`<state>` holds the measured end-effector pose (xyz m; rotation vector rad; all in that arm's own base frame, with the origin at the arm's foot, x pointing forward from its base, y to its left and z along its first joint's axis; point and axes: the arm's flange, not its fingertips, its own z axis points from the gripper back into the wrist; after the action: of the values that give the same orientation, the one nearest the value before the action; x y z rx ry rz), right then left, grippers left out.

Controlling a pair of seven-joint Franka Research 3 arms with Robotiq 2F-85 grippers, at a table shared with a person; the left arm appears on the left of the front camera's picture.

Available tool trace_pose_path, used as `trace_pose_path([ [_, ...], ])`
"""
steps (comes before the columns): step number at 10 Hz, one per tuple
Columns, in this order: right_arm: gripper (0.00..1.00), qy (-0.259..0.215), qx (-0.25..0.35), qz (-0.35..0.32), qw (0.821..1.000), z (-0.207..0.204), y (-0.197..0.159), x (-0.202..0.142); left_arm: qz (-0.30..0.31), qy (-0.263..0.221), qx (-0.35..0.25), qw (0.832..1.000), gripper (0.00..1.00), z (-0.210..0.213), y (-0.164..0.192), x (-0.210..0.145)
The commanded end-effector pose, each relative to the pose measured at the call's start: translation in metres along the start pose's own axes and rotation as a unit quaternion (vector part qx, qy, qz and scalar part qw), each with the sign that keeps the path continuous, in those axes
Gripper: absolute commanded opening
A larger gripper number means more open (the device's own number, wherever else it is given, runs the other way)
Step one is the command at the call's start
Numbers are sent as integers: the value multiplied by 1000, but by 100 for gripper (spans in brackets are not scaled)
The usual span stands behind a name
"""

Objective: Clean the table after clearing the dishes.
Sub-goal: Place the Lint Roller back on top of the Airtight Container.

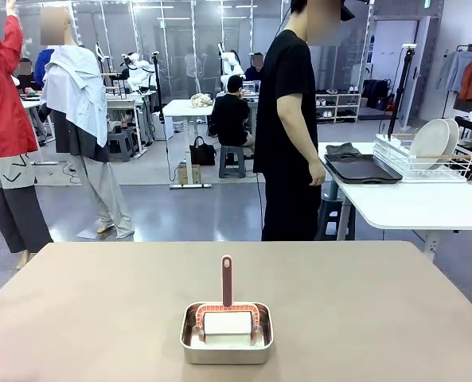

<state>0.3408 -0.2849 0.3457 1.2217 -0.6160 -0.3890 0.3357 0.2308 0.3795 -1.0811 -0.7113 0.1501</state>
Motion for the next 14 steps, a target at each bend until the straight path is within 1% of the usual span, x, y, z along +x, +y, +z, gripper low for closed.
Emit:
trace_pose_path([
  [1,100,-2,-3,2,1000,0,2,-2,-1,4,-4,1000,100,3,-2,2],
  [14,100,-2,-3,2,1000,0,2,-2,-1,4,-4,1000,100,3,-2,2],
])
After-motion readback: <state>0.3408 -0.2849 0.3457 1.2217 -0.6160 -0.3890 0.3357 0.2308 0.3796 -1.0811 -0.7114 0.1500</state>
